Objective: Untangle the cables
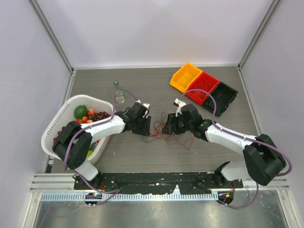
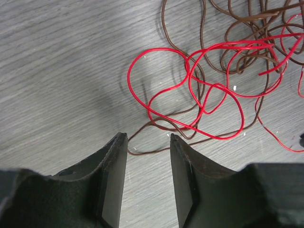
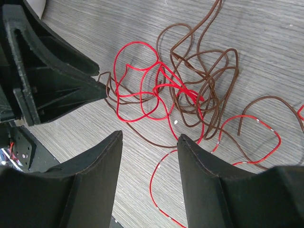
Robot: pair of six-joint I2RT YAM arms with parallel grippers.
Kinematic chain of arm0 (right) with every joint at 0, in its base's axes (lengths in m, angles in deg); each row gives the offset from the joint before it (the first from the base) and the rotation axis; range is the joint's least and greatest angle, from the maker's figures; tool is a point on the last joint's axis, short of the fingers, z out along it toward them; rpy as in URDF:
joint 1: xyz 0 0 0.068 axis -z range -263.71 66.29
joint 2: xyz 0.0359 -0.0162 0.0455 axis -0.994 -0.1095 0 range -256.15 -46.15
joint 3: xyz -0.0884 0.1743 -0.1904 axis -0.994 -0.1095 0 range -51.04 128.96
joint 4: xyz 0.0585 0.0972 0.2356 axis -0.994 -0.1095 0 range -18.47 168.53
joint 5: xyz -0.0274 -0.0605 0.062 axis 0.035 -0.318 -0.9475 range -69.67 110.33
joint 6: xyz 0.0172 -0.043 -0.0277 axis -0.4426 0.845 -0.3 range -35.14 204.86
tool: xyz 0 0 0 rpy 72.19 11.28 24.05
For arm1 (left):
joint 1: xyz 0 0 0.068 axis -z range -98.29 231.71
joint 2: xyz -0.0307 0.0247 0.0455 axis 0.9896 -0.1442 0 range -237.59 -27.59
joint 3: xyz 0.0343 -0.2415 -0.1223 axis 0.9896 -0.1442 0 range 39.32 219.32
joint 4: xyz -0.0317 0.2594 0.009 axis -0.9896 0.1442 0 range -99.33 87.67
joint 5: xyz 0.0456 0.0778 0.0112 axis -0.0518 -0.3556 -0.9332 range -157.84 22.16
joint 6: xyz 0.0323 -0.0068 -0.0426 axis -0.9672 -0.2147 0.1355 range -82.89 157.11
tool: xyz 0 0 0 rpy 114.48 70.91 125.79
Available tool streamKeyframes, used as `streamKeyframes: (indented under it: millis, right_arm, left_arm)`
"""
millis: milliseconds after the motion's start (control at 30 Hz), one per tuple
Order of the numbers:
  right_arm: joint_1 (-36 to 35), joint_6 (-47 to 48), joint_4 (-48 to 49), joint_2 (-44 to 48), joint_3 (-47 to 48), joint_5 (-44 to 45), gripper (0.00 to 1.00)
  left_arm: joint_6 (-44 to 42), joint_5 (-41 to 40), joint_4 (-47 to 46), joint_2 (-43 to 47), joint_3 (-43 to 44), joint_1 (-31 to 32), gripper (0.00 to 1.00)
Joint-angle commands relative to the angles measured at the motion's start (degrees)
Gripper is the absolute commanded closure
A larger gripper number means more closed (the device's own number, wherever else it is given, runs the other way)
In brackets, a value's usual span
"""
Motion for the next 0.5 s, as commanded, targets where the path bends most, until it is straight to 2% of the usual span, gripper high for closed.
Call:
streamKeyframes:
  millis: [0,167,467]
  right_arm:
    - [-0.2,1.6,4.3,1.1,-0.6,-1.5,0.46]
    - [-0.2,2.4,4.5,2.0,-1.3,-1.1,0.46]
    - [-0.2,1.8,4.1,4.1,-2.0,-0.9,0.46]
  left_arm:
    - [1.2,-3.6,0.3,5.7,-1.1,1.5,0.52]
    - [3.5,-6.0,-0.1,9.4,-4.7,1.6,0.49]
    - [1.7,-9.5,0.4,3.4,-2.2,1.5,0.58]
